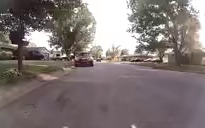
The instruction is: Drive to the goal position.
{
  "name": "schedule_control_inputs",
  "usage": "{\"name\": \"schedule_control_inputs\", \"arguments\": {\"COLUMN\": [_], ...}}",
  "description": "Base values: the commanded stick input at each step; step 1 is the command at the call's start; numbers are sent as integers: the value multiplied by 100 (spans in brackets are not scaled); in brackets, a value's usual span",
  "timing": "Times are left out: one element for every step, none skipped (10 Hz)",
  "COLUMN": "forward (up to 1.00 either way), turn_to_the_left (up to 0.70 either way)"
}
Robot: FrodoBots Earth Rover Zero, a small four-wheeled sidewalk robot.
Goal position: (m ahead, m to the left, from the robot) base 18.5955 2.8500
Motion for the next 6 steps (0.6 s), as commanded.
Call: {"name": "schedule_control_inputs", "arguments": {"forward": [100,100,100,100,100,100], "turn_to_the_left": [0,0,0,0,0,-4]}}
